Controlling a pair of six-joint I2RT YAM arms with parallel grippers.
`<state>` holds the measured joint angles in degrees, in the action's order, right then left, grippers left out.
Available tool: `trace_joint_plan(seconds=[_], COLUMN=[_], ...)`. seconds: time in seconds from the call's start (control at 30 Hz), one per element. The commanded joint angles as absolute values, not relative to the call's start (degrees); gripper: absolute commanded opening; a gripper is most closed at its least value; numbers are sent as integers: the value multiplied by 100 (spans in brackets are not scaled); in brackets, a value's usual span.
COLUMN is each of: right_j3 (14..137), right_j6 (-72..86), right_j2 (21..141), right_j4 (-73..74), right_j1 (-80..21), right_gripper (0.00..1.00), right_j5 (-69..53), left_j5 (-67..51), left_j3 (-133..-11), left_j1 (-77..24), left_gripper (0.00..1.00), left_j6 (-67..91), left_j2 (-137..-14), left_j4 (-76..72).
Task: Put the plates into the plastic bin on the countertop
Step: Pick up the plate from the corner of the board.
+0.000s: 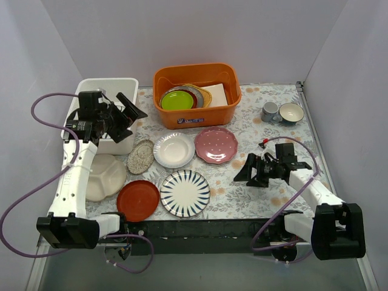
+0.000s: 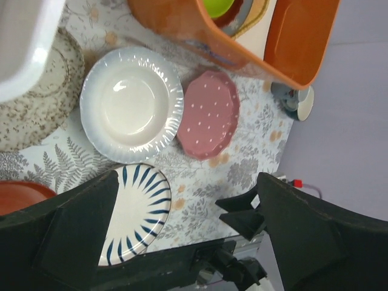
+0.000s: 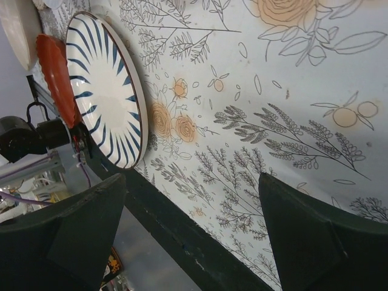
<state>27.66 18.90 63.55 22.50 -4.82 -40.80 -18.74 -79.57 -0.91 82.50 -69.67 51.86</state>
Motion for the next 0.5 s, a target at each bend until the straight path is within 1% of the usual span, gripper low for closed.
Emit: trace_joint_plan(seconds=[0.0,0.27,0.47], right_j3=[3198,3726,4130], right_j6=[2241,2531,2646], right_j2=[6495,7092,7619], right_j4=[2145,2136,2162], right_j1=[-913,-1810,-2337], right_gripper=[96,93,90], right_j5=[-3648,-3139,-2875], left_j5=[-1609,-1310,-827], left_j3=[-7779,-7427,-7207], left_j1=[-641,-1624,-2327], left_gripper=[98,98,98], left_j6=[8156,8393,8630], left_j2=[-6706,-6662,-6706], left_j4=[5528,5581,5704])
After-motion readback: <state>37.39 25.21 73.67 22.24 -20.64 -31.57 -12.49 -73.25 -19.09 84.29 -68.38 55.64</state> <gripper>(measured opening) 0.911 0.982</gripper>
